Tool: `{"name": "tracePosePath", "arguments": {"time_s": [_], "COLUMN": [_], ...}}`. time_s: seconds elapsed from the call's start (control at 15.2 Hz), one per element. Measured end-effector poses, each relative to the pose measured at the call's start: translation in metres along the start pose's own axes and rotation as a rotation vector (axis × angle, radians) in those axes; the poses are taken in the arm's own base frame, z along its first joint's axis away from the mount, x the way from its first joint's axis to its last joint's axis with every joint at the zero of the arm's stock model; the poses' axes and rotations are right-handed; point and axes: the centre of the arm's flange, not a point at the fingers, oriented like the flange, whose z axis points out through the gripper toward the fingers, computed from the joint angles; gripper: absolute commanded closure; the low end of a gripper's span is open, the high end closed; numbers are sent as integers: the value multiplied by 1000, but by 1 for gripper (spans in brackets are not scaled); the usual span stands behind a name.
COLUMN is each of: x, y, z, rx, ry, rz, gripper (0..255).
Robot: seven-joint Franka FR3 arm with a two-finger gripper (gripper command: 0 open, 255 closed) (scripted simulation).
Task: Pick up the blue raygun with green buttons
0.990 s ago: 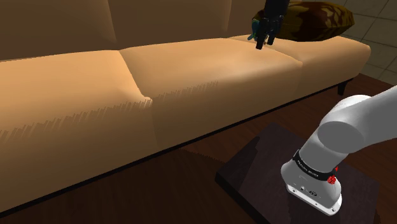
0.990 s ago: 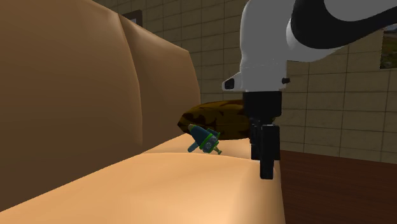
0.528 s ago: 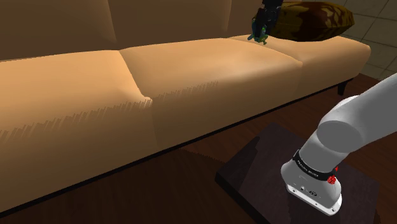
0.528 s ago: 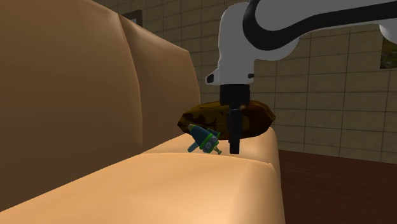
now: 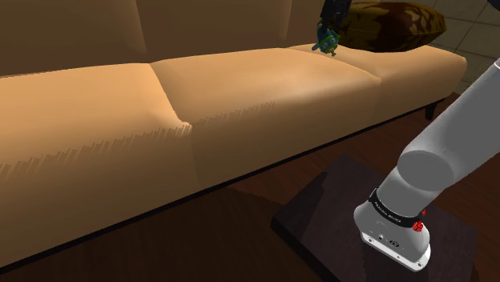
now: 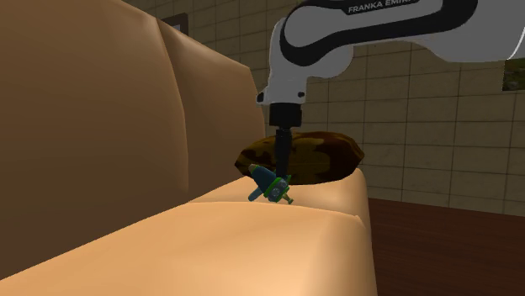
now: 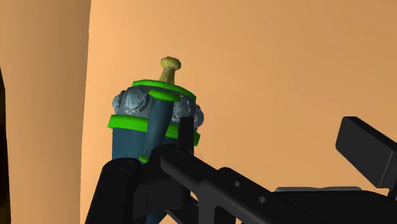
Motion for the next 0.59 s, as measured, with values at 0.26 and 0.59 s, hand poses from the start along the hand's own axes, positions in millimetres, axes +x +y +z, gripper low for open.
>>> {"name": "tracePosePath", "arguments": {"time_s": [0.26,0.59], "x": [32,57], "y": [39,77], "z": [-12,-16], "rx": [4,7], "ry": [16,29], "rz": [7,12], "gripper": [0,0]}}
